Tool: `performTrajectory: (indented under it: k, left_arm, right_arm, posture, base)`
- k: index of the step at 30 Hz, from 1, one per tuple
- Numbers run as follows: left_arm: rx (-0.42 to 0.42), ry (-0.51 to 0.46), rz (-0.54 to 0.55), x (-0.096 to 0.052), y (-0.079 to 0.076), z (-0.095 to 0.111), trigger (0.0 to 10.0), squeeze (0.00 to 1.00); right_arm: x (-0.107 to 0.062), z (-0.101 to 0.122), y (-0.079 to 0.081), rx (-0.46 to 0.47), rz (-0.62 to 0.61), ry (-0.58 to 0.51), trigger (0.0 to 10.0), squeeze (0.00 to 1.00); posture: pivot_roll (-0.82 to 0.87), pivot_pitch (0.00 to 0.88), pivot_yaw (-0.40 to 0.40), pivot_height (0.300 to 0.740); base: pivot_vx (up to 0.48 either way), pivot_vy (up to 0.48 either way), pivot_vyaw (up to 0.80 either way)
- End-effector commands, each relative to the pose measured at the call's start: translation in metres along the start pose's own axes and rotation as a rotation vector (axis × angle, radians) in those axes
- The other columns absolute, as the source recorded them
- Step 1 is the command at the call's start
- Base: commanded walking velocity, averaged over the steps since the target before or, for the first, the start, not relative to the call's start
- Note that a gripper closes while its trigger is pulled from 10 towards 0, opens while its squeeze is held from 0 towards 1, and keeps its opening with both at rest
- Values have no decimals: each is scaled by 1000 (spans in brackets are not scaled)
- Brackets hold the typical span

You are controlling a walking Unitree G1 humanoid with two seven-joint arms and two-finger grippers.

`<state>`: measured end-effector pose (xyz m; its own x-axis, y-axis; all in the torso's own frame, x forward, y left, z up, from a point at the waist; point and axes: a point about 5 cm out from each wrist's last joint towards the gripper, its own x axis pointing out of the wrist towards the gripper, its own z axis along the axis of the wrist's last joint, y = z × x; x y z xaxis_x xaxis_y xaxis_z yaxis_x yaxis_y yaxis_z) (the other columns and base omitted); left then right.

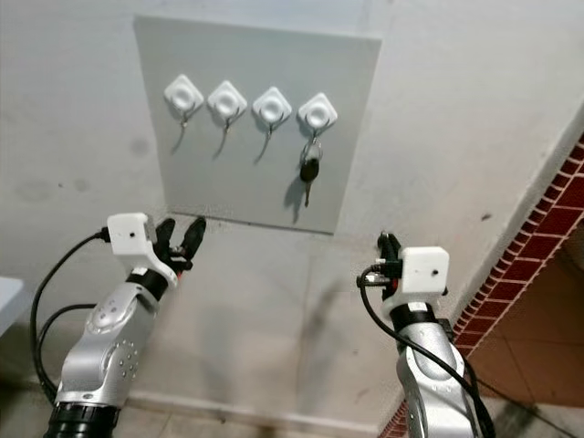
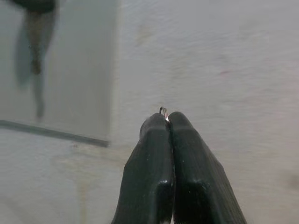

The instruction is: Hang keys on a hook

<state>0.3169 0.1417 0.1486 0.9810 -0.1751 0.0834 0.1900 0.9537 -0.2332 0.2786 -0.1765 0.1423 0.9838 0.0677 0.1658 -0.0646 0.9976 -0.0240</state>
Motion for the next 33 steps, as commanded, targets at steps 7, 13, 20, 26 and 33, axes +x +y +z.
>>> performTrajectory:
  k: [7,13,20,26,33]
  left_arm:
    - [26,-34,-45,1,-7,8,10000,0]
    - [72,-67,-164,3,-25,17,10000,0]
    - [91,-120,-277,11,-50,32,10000,0]
    - [98,-156,-327,15,-62,44,10000,0]
    - [89,-174,-348,17,-66,51,10000,0]
  right_arm:
    - [3,6,1,9,31,-17,10000,0]
    - [14,19,9,70,137,-45,10000,0]
    - [38,39,25,60,279,-112,10000,0]
    - [54,53,41,68,381,-152,10000,0]
    - [64,61,53,74,436,-179,10000,0]
  posture:
    - [-51,0,-59,740]
    - [-64,0,-47,740]
    - [-64,0,-41,740]
    - [-61,0,-39,740]
    - [-54,0,-41,740]
  base:
    - [0,0,0]
    - [0,0,0]
    - [0,0,0]
    - [0,0,0]
    - [0,0,0]
